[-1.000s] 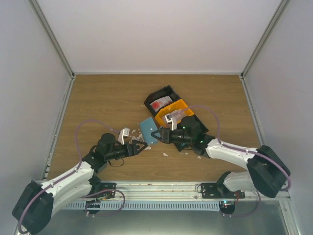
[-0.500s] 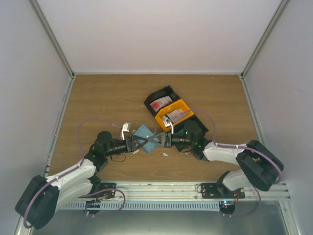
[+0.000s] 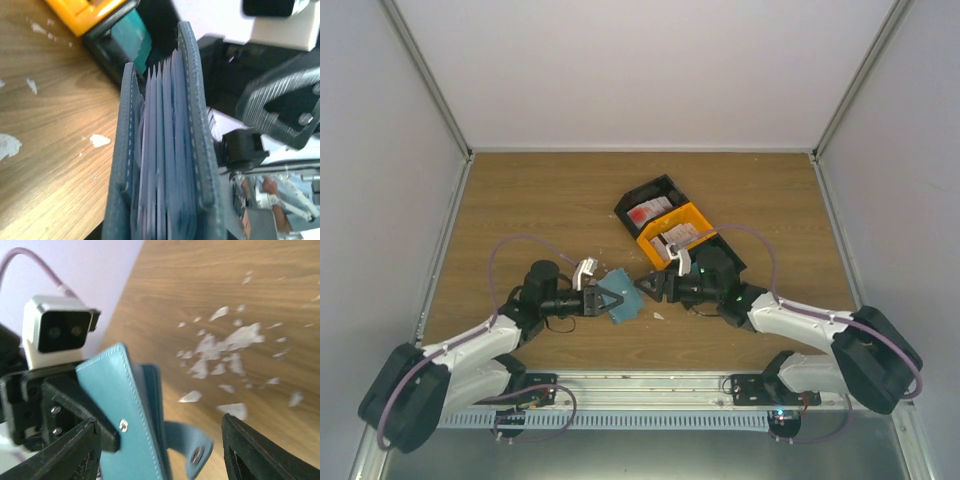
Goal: Put the credit cards into the card holder
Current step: Turn over the card holder at the center of the board.
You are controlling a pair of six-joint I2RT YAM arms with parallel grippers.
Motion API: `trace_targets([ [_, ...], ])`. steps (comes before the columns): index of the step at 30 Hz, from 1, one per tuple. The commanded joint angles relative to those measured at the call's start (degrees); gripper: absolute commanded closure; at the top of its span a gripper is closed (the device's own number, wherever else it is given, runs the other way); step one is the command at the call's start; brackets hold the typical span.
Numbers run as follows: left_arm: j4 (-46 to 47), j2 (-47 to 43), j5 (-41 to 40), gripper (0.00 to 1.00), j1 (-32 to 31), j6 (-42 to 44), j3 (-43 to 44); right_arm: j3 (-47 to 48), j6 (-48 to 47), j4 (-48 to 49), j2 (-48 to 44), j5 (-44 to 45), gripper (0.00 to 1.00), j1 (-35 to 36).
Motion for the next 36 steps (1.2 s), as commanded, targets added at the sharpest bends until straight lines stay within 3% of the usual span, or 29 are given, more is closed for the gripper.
trace_targets([
  [1, -2.7, 4.6, 5.8, 1.0, 0.3, 8.2, 2.8, 3.7, -7.7, -17.8, -3.3, 13.0, 0.36, -0.2],
  [9, -0.2, 10.8, 7.5, 1.0, 0.3, 12.1, 4.1, 4.9, -7.3, -25.0, -1.7, 12.5, 0.54, -0.2],
  [14, 0.1, 11.7, 7.8, 1.0, 0.2, 13.4, 4.1, 3.1, -5.2, -19.8, 0.5, 6.2, 0.59, -0.1],
  [20, 0.9, 12.7, 7.7, 1.0, 0.3, 13.1, 3.7, 2.4, -3.2, -14.8, 4.1, 2.7, 0.76, -0.2],
  [30, 1.0, 12.2, 6.9, 1.0, 0.3, 13.0, 3.3, 1.6, -2.5, -16.4, 2.6, 2.7, 0.8, -0.2],
  [34, 0.6, 12.4, 6.6, 1.0, 0.3, 13.0, 3.4, 0.5, -0.7, -15.0, 1.4, 0.6, 0.99, -0.1],
  [36, 0.3, 12.8, 6.5, 0.98, 0.2, 13.0, 3.5, 0.1, -0.4, -14.0, 0.9, 0.8, 1.0, -0.1],
])
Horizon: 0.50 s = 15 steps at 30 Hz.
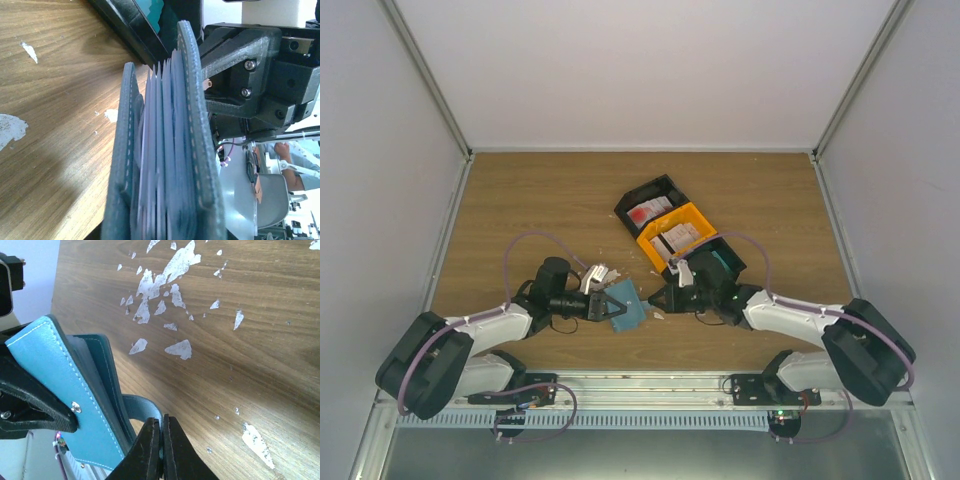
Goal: Put the credit cards into the card holder
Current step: Turn over the card holder at the center of the board, then close the card holder at the center of the board.
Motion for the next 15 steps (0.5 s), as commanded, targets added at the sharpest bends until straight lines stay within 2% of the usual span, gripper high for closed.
trace_targets([
  [1, 2.6, 0.4, -0.1, 0.94, 0.3, 0.8, 0.8, -1.1, 0.9, 2.8, -1.8, -1.1, 1.0, -0.1],
  [2, 1.9, 0.7, -0.7, 0.9, 0.3, 0.8, 0.8, -0.6, 0.2, 2.2, -1.6, -0.2, 1.0, -0.1],
  [5, -0.5, 1.7, -2.8, 0.64, 0.2, 1.0, 0.8, 1.0, -1.8, 0.9, 0.2, 1.2, 1.0, -0.1],
  [8, -3.0, 3.4, -5.8, 0.5, 0.2, 1.8, 1.3, 1.8, -3.5, 0.6, 2.2, 1.5, 1.0, -0.1],
  [15, -8.2, 6.6, -13.4, 0.49, 0.3, 3.4, 2.9, 4.0, -6.2, -1.3, 5.8, 3.4, 0.99, 0.1],
])
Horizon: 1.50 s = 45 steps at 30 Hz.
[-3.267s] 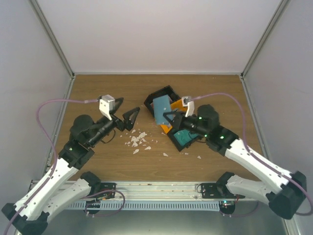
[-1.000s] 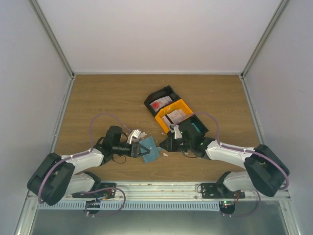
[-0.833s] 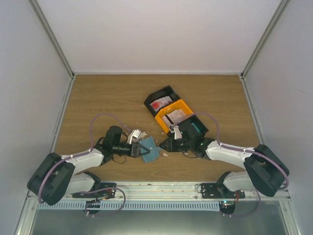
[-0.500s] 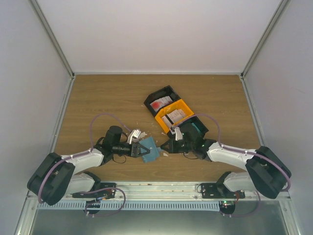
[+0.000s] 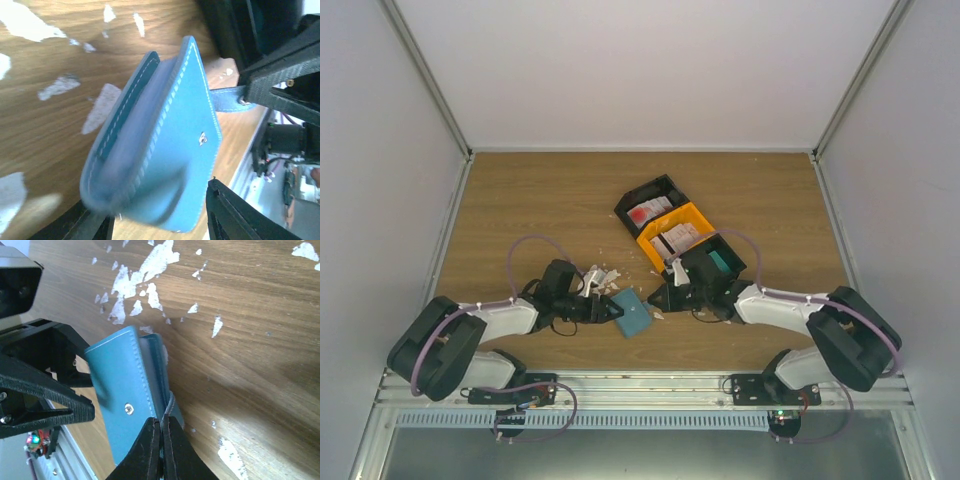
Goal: Put the credit cards into the card holder
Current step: Close the card holder at the center of the board.
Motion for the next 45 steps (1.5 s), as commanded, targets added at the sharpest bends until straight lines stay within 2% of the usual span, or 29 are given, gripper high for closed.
trace_targets([
  [1, -3.0, 1.3, -6.4, 0.49, 0.3, 2.2, 2.4, 2.5, -3.0, -1.6, 1.7, 2.4, 0.99, 0.1],
  [8, -5.0, 3.1, -10.0, 0.55, -0.2, 3.0, 3.6, 7.1, -6.8, -5.3, 4.6, 6.0, 0.99, 2.9],
  [15, -6.0, 5.9, -13.4, 0.59, -2.4, 4.0, 5.5, 14.5, -10.6, -15.0, 9.6, 14.7, 0.99, 7.3],
  [23, -6.1, 6.8, -14.6, 0.63, -3.3, 4.8, 6.6, 17.3, -11.4, -16.2, 13.7, 15.2, 1.0, 10.0],
  [29, -6.3, 6.5, -15.5, 0.63, -3.6, 4.8, 6.4, 18.4, -9.0, -18.0, 13.8, 20.5, 0.99, 10.0],
  [35, -6.2, 6.1, -15.5, 0.64, -3.7, 4.6, 5.7, 18.7, -7.4, -18.9, 12.8, 20.4, 0.86, 10.2],
  [41, -5.6, 6.2, -15.1, 0.64, -3.8, 4.6, 5.4, 17.7, -6.1, -18.5, 10.7, 19.0, 0.85, 10.1],
  [45, -5.4, 6.2, -14.9, 0.64, -3.8, 4.6, 5.2, 17.2, -5.7, -18.3, 9.5, 18.5, 0.81, 10.2],
])
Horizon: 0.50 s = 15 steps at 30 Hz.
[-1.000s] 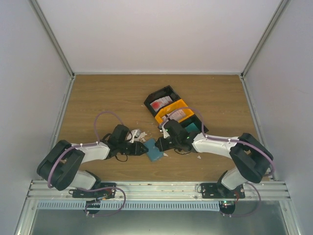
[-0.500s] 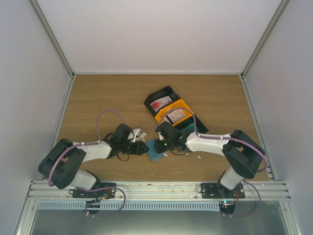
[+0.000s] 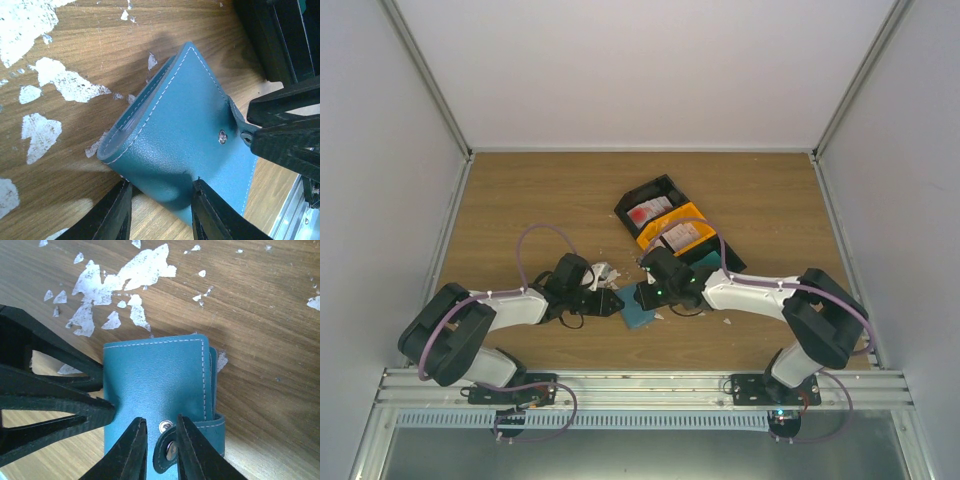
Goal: Put the credit cards into the card holder
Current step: Close the card holder at the center of the board.
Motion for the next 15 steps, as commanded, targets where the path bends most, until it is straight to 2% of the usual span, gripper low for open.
trace_targets([
  [1, -0.4, 0.5, -2.2, 0.64, -0.5, 1.0, -1.3, -0.4, 1.1, -0.4, -2.3, 0.1, 0.81, 0.5],
  [9, -0.2, 0.4, -2.1, 0.64, -0.5, 0.9, -1.7, -0.4, 1.3, -1.3, -1.4, 1.5, 0.95, 0.5],
  [15, -0.2, 0.2, -2.2, 0.64, -0.5, 0.8, -2.0, 0.7, 0.7, -3.2, -1.7, 3.9, 0.79, 1.3],
])
